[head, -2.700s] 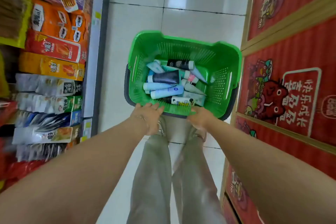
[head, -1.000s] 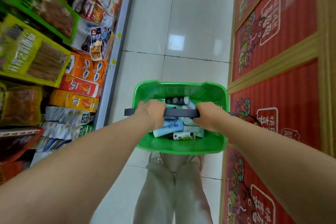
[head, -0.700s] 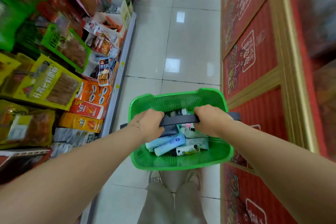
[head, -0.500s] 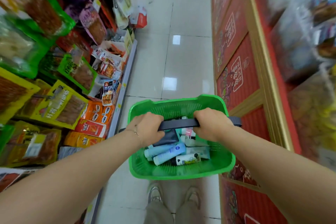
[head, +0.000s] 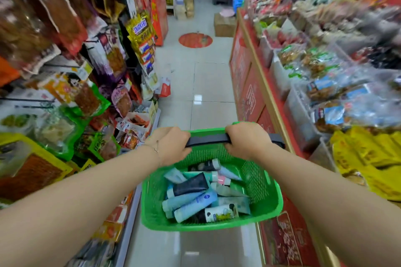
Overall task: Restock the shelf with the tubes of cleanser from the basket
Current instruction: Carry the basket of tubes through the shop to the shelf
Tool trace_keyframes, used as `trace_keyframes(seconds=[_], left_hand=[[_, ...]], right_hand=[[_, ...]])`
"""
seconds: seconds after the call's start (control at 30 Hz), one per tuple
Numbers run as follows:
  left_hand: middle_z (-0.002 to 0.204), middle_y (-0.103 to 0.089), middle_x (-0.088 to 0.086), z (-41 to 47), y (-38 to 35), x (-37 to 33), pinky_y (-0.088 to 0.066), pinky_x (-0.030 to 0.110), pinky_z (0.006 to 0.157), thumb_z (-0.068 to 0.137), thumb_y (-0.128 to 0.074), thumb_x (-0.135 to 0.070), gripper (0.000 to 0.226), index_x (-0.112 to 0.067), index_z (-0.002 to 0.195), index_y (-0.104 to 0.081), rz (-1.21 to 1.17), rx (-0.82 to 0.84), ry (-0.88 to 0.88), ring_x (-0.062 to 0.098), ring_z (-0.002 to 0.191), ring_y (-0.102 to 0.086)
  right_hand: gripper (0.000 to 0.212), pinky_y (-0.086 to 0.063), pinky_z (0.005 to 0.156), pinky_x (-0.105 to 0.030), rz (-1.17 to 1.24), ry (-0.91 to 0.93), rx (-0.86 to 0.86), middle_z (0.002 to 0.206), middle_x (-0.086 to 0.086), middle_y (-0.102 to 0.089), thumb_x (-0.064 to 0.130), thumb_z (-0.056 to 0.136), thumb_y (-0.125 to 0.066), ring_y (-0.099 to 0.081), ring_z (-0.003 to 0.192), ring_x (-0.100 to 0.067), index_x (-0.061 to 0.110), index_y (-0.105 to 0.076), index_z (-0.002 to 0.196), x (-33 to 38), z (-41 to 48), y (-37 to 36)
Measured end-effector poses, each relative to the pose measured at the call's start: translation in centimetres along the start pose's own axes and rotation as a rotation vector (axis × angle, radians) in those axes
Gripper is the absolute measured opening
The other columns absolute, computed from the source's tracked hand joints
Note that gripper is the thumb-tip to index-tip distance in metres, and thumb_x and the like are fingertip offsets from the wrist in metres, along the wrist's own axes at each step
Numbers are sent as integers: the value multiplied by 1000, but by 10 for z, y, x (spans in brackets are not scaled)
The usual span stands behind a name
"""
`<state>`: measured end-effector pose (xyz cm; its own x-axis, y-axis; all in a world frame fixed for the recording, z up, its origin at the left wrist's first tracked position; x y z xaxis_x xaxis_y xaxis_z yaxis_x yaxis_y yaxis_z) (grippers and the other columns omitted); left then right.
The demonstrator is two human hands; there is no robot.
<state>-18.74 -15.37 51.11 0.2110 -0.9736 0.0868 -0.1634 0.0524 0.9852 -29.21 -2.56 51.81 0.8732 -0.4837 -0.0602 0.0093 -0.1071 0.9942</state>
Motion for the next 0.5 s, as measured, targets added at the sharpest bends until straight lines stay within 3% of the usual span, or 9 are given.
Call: trace_keyframes(seconds=[0.2, 0.5], left_hand=[[103, -65, 9, 6, 69, 15, -48, 35, 80, 98, -43, -37, 28, -15, 107, -58, 129, -67, -35, 28, 99, -63], [94, -64, 7, 62, 119, 44, -53, 35, 75, 98, -39, -40, 33, -14, 104, -59, 181, -139, -75, 27, 85, -65]], right_hand=[[19, -39, 64, -33, -19, -32, -78, 91, -8, -66, 33, 90, -49, -64, 88, -32, 16, -58, 93, -5, 16, 59], [16, -36, 56, -29, -5, -69, -159, 66, 2, -44, 30, 90, -48, -47, 64, -26, 16, -53, 83, -36, 63, 104]])
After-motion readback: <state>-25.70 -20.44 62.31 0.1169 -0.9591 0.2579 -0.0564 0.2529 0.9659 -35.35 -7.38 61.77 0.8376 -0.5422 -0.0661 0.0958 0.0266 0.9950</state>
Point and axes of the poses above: each hand's wrist, its own z-axis towards the middle knuckle, its own y-axis out of the back of the hand, x = y × z, the point moved 6 cm from there along z, towards the middle knuckle
